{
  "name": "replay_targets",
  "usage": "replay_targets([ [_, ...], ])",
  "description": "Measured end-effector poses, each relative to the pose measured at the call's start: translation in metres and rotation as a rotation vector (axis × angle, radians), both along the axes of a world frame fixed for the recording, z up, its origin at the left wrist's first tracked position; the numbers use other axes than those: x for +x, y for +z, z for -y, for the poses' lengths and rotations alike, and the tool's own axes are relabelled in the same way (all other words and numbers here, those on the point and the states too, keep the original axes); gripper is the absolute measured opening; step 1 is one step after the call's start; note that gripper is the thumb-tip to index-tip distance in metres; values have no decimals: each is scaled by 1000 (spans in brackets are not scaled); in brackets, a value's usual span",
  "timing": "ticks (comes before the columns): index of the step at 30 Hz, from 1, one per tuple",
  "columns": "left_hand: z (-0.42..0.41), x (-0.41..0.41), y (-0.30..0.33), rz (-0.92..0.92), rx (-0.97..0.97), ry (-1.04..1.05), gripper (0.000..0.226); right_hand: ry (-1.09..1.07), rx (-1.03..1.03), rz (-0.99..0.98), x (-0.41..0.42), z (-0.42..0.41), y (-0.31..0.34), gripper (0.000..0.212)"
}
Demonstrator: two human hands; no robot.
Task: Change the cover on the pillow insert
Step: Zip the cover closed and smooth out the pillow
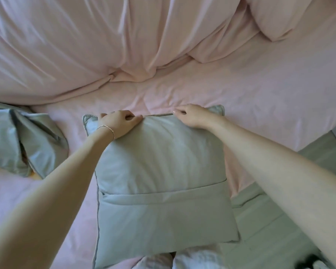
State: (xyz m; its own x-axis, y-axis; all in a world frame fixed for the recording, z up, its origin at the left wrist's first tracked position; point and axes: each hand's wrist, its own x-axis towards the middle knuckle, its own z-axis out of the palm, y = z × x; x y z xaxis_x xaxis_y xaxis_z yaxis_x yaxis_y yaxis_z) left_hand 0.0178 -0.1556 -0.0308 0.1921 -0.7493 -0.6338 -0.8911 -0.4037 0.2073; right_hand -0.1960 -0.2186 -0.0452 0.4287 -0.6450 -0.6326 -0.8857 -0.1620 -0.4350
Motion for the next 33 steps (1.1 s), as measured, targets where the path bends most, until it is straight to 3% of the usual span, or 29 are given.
replay_targets([
  [3,-10,2,6,-88,-140,86,41,-26,-94,-33,-1,-11,-1,30],
  [9,-23,-2,55,-167,-405,149,31,-55,-231,127,3,-13,45,26],
  [16,-19,13,184,-86,-952,71,29,-92,-715,377,21,10,188,22],
  [21,-63,5,236,75,-1258,-89,27,-57,-1091,526,6,-41,246,30],
  [24,-115,-12,216,174,-1253,-200,24,-8,-1130,506,-15,-89,226,24],
  [26,-150,-23,187,147,-1173,-244,23,55,-1058,435,-29,-121,195,21],
  [30,-188,-32,133,-42,-905,-158,26,44,-766,348,-48,-174,137,20],
  [33,-192,-32,108,-51,-666,-92,42,-37,-650,234,-45,-188,121,36],
])
